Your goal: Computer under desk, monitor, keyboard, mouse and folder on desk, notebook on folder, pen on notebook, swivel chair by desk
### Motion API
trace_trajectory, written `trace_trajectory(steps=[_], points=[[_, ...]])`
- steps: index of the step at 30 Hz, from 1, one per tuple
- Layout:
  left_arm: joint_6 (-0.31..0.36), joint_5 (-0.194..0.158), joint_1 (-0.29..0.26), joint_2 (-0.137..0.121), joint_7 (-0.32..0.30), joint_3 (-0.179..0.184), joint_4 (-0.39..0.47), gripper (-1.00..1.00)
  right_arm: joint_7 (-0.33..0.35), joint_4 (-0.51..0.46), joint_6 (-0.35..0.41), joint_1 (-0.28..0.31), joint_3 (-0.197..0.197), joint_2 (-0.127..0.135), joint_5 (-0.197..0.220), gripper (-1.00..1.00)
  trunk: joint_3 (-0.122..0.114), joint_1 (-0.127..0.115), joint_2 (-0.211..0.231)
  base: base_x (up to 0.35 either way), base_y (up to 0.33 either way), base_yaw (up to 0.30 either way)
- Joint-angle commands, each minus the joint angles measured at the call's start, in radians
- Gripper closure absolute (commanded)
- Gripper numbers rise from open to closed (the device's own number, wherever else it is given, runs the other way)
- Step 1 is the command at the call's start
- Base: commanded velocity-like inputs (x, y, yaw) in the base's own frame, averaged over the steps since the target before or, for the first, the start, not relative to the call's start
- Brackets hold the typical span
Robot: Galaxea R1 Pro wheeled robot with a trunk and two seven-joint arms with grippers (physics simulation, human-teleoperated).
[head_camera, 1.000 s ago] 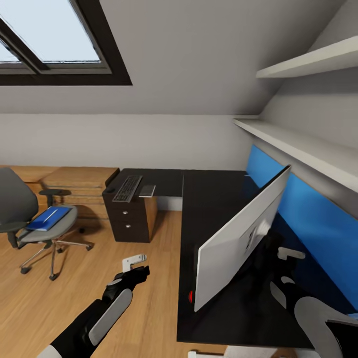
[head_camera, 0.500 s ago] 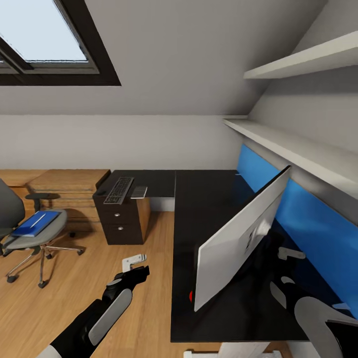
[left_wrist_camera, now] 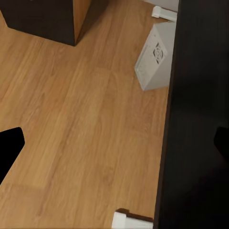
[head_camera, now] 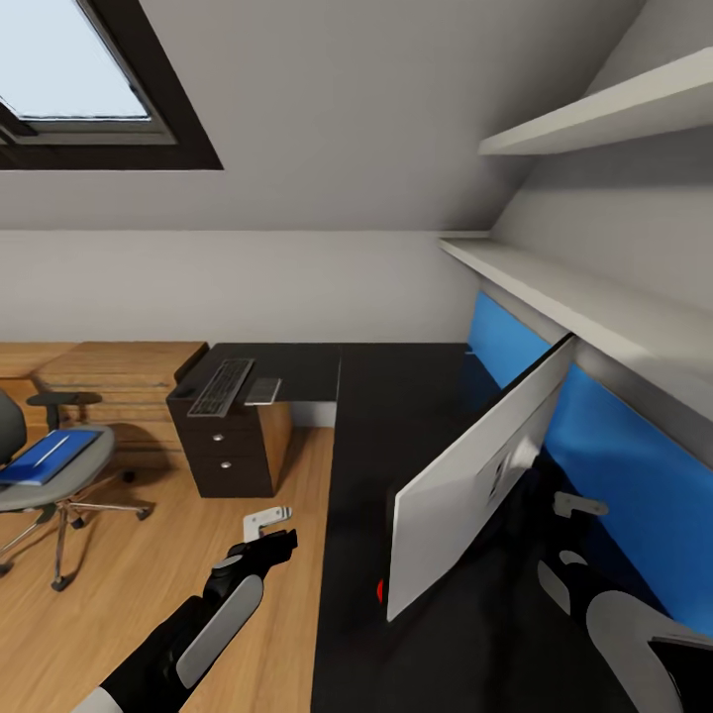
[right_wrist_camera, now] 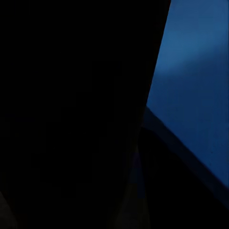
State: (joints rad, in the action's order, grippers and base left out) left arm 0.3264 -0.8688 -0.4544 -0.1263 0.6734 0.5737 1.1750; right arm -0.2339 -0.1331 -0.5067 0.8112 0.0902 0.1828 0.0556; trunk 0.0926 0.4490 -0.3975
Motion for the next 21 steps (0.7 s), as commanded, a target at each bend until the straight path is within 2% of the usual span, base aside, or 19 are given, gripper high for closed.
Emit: trace_trajectory(steps=[1,8,21], points=[[0.002,-0.004,-0.002,-0.001,0.008,0.003,0.002,-1.00,0.005,-0.001,-0.006,0.002,0.005,0.000,0.001,1.00,0.002,0.001,-0.003,0.249,-0.025,0.000],[0.002,-0.007,-0.002,-0.001,0.007,0.003,0.001,-1.00,0.006,-0.002,-0.006,0.002,0.005,0.000,0.001,1.00,0.002,0.001,-0.003,0.271,-0.006,0.000],[0.002,-0.010,-0.001,-0.001,0.007,0.003,0.001,-1.00,0.006,0.000,-0.006,0.002,0.005,0.000,0.001,1.00,0.002,0.001,-0.003,0.040,0.000,0.000]])
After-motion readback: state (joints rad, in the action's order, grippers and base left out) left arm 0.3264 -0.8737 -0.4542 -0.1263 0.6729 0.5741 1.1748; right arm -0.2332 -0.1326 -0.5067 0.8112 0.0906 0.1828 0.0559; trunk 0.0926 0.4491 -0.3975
